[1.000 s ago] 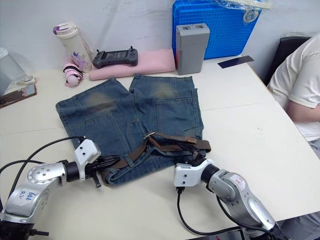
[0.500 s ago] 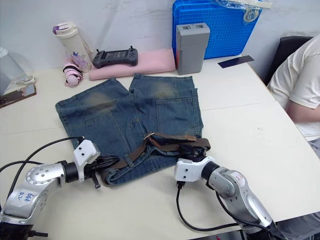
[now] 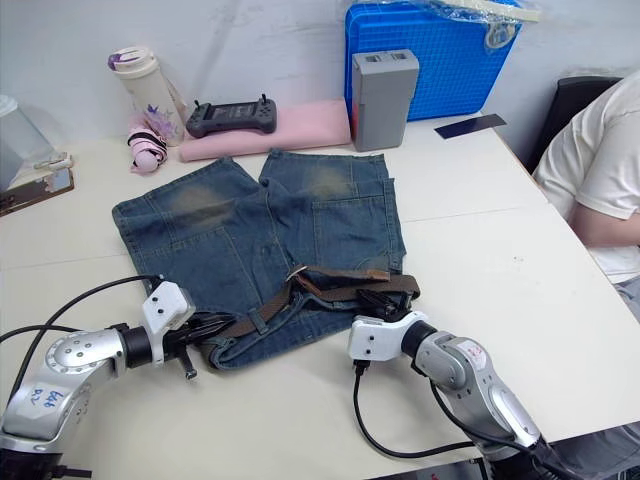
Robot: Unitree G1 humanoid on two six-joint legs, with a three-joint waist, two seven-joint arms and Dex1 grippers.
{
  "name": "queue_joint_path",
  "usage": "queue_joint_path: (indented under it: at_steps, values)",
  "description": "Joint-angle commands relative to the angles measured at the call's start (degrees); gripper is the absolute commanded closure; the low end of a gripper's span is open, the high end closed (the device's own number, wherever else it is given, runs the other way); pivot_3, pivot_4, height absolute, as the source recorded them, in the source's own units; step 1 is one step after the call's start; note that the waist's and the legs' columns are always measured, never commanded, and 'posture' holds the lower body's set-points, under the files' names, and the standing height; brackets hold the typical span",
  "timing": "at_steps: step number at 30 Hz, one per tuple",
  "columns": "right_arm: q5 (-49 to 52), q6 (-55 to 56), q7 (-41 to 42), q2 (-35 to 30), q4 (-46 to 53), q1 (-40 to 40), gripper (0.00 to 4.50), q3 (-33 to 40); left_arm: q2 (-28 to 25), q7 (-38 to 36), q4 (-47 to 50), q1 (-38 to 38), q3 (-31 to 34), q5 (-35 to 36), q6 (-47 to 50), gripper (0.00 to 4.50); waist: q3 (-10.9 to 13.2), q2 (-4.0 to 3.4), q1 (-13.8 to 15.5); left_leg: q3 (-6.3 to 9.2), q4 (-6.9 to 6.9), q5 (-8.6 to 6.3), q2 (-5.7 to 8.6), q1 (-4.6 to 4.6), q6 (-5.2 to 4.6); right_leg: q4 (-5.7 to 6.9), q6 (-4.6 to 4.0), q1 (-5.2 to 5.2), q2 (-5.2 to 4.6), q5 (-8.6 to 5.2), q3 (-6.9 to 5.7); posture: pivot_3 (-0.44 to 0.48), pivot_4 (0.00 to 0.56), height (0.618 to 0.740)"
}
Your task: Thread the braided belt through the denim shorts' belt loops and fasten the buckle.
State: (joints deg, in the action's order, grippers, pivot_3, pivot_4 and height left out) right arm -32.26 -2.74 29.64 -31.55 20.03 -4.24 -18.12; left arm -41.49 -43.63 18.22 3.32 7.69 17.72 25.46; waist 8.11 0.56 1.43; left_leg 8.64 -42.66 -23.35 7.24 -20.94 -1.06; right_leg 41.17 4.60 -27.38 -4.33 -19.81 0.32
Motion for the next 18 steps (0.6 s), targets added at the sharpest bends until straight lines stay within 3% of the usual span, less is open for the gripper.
queue_joint_path:
  at_steps: [1,3,6,10,14,18]
  values:
    - [-1.72,-3.27,0.90,0.35,-2.96,0.37,4.45,-0.63,-1.02,-0.37,-0.69,0.93,2.64,-0.17,-1.67,4.50,0.00,0.00,-0.03,0.00,0.00,0.00,0.00,0.00,0.00,0.00,0.00,0.00,0.00,0.00,0.00,0.000,0.150,0.676]
    - [-1.76,-3.62,1.00,0.68,-2.78,0.35,4.45,-0.72,-0.98,-0.96,-0.53,1.48,4.10,0.76,-2.42,4.50,0.00,0.00,-0.07,0.00,0.01,0.01,0.00,0.00,0.01,0.02,0.00,-0.01,0.01,0.00,0.00,0.000,0.150,0.676]
    - [-2.26,-4.95,1.44,1.87,-1.63,0.10,4.50,-1.69,-0.94,-2.95,0.50,2.00,9.30,6.30,-0.66,3.59,0.00,0.03,-0.11,0.00,0.01,0.01,-0.01,0.00,0.01,0.03,-0.01,-0.02,0.01,0.00,0.00,0.000,0.150,0.676]
    - [-3.42,-7.02,1.97,3.99,-0.17,-0.11,4.50,-3.63,-1.64,-3.19,3.93,1.40,15.60,13.41,4.38,1.89,0.00,0.05,-0.19,0.00,-0.01,0.02,-0.01,0.00,0.03,0.07,-0.02,-0.03,0.01,0.00,0.00,0.000,0.150,0.676]
    - [-5.11,-9.22,2.28,5.74,0.62,-0.19,4.50,-4.92,-2.57,-1.94,13.67,3.26,18.51,22.45,12.95,0.07,0.00,0.08,-0.32,0.00,0.00,0.02,-0.02,0.00,0.03,0.07,-0.02,-0.04,0.01,0.00,0.02,0.000,0.150,0.676]
    - [-5.72,-10.32,2.46,6.56,0.71,-0.31,4.50,-5.42,-1.15,2.21,19.02,6.71,14.38,19.03,12.97,0.07,0.00,0.07,-0.82,-0.03,0.06,0.02,-0.02,0.08,0.05,0.09,-0.06,-0.02,0.02,-0.02,0.05,0.000,0.150,0.676]
